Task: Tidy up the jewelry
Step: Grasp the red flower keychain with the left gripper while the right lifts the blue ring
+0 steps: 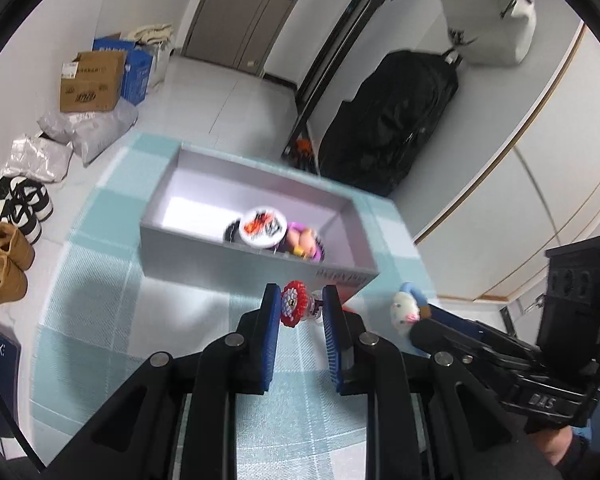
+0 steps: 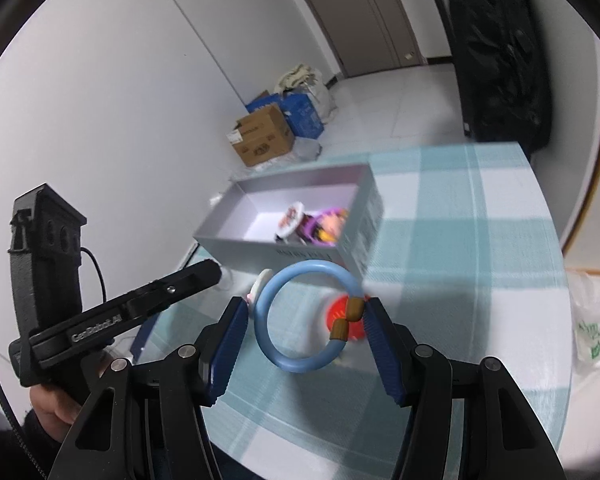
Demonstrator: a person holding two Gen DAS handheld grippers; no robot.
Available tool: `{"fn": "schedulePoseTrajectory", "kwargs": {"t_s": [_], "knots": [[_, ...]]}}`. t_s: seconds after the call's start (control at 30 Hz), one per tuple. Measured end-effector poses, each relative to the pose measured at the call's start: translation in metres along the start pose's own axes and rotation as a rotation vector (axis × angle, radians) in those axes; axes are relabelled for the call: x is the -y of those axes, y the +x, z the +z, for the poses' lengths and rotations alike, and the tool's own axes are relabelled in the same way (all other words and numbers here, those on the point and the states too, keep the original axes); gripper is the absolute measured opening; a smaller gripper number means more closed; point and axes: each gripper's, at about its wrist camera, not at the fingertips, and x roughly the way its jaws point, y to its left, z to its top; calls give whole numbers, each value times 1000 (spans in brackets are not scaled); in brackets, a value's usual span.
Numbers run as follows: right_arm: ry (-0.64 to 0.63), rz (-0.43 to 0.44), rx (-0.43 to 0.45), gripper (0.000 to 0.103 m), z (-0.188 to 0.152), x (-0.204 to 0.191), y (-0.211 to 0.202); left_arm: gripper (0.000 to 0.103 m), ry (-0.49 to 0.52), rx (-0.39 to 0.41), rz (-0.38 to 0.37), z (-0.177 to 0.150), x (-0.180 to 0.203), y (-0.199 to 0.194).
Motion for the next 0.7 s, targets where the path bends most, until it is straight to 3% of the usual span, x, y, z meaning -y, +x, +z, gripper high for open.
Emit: {"fn": "schedulePoseTrajectory", "kwargs": {"t_s": [0.17, 0.3, 0.7], "knots": [[-44, 17, 17, 59, 18, -12, 3, 16, 29, 43, 8, 19, 3, -4], [-64, 29, 23, 59, 33, -14, 12, 16, -28, 57, -8, 34, -8, 1], [-80, 73, 29, 59, 75, -5, 46, 16, -10, -5, 29, 59, -24, 34]]}}
